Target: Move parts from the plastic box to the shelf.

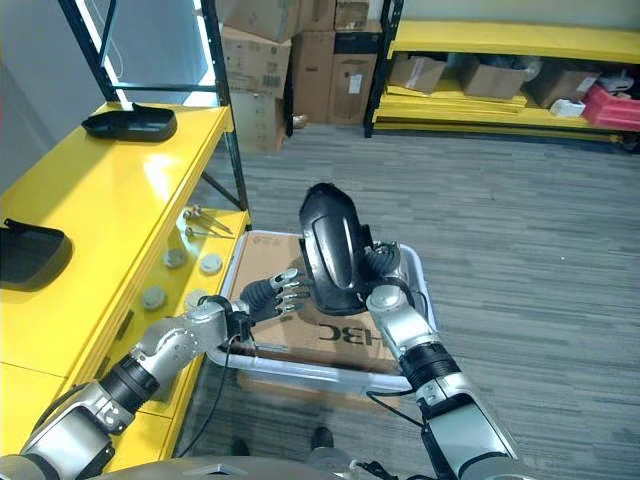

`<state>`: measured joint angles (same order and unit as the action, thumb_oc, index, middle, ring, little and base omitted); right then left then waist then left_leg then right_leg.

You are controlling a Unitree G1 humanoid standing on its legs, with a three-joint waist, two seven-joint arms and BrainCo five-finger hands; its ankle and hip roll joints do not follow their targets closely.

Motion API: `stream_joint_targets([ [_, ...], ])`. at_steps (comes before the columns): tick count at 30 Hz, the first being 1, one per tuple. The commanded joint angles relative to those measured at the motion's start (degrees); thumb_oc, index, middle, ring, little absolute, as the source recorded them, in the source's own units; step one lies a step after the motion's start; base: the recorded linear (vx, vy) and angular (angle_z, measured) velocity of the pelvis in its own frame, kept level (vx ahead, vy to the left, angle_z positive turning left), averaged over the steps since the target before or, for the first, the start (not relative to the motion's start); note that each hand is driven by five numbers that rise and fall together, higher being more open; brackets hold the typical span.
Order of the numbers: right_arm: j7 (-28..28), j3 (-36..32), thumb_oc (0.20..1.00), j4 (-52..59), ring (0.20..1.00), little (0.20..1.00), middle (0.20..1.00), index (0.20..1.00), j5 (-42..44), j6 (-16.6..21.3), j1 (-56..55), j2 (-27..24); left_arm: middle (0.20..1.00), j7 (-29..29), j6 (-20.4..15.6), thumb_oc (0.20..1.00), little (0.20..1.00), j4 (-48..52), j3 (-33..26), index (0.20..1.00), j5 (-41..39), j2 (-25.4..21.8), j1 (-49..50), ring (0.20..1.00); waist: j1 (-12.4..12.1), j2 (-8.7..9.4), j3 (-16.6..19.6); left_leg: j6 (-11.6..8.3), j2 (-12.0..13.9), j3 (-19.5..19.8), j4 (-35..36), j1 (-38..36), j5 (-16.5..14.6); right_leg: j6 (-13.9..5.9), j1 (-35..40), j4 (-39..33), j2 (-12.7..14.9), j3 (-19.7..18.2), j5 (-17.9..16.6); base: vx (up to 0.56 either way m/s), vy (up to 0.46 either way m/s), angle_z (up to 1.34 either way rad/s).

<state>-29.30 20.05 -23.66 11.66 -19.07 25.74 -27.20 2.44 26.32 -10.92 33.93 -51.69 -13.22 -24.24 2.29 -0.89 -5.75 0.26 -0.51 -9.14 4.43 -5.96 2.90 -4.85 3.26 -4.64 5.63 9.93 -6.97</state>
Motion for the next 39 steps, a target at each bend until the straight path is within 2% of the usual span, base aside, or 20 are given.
stream_joint_targets([
  [1,0.60,2.18,0.200,-0.80,0.200,0.200,0.200,0.200,1.34,2.63,8.15,3.04,1.000,-1.09,-1.70,1.000,1.000,-4.50,2.16,1.000,-3.85,5.58,-6.32,1.000,-1.03,0.68,2.90,-0.51,1.59,-1.63,-3.00,0.90,-3.42,-4.24,-0.37,0.60,1.39,0.28,0.39,0.04,0.000,-0.10],
  [6,2.07,3.65,0.200,-1.75,0.200,0.200,0.200,0.200,0.07,2.37,8.81,4.46,1.000,-1.80,-0.90,1.000,1.000,-5.30,2.17,1.000,-1.40,6.87,-8.58,1.000,-0.42,0.41,3.27,-0.56,1.63,-2.09,-3.08,0.51,-3.50,-4.18,-0.26,0.56,1.32,-0.13,0.33,0.02,0.002,-0.02],
  [8,2.17,4.16,0.200,-1.95,0.200,0.200,0.200,0.200,-0.92,2.19,9.01,4.65,1.000,-2.80,-2.29,1.000,1.000,-5.84,2.63,1.000,3.26,6.74,-9.16,1.000,-0.35,0.33,3.40,-0.61,1.61,-2.15,-3.06,0.46,-3.49,-4.23,-0.25,0.48,1.35,-0.15,0.30,0.01,0.000,-0.02],
  [11,1.99,4.28,0.200,-1.52,0.200,0.200,0.200,0.200,-1.33,1.38,9.17,4.11,1.000,-5.24,-3.86,1.000,1.000,-6.23,2.30,1.000,4.43,6.14,-9.59,1.000,-0.35,0.36,3.48,-0.69,1.54,-2.01,-3.01,0.44,-3.53,-4.35,-0.24,0.40,1.43,-0.09,0.28,0.01,0.000,-0.04],
  [16,3.15,1.14,0.200,2.91,0.200,0.200,0.200,0.200,-2.42,-1.20,5.55,-1.45,1.000,-7.03,-6.86,1.000,1.000,-2.95,-4.08,1.000,2.58,0.39,-8.98,1.000,-0.51,0.40,3.54,-0.77,1.47,-1.82,-3.09,0.46,-3.56,-4.54,-0.15,0.33,1.54,0.30,0.16,0.01,0.000,-0.05],
  [22,4.19,-1.84,0.200,1.19,0.200,0.200,0.200,0.200,-2.99,0.67,2.66,-3.81,1.000,-8.37,-8.75,1.000,1.000,3.28,-10.16,1.000,-0.52,-3.16,-8.36,1.000,-1.62,0.63,3.01,-0.71,1.43,-0.97,-3.09,0.45,-3.36,-4.52,0.55,0.23,1.85,1.80,0.05,0.00,0.000,0.01],
  [26,4.45,-2.05,0.200,0.44,0.200,0.200,0.200,0.200,-2.90,2.08,2.31,-3.59,1.000,-8.12,-7.30,1.000,1.000,4.22,-10.51,1.000,1.73,-3.13,-7.54,1.000,-1.94,0.69,2.91,-0.69,1.46,-0.69,-2.68,0.25,-3.19,-4.52,0.70,0.12,1.78,2.03,0.04,0.01,-0.001,0.06],
  [31,3.89,-0.70,0.200,0.72,0.200,0.200,0.200,0.200,-2.45,3.78,4.06,-1.87,1.000,-11.03,-3.59,1.000,1.000,-1.55,-8.23,1.000,9.54,-0.87,-6.78,1.000,-2.10,0.92,3.01,-0.53,1.49,-0.56,-2.35,-0.06,-3.25,-4.59,0.85,-0.03,1.61,1.98,0.23,0.00,0.000,0.00],
  [39,3.08,0.36,0.200,1.48,0.200,0.200,0.200,0.200,-1.81,3.25,5.63,-1.01,1.000,-14.35,-1.59,1.000,1.000,-8.53,-7.63,1.000,11.26,0.53,-6.14,1.000,-2.29,1.17,3.12,-0.42,1.50,-0.68,-2.55,-0.02,-3.35,-4.63,0.84,-0.08,1.58,1.94,0.30,0.00,0.000,0.00],
])
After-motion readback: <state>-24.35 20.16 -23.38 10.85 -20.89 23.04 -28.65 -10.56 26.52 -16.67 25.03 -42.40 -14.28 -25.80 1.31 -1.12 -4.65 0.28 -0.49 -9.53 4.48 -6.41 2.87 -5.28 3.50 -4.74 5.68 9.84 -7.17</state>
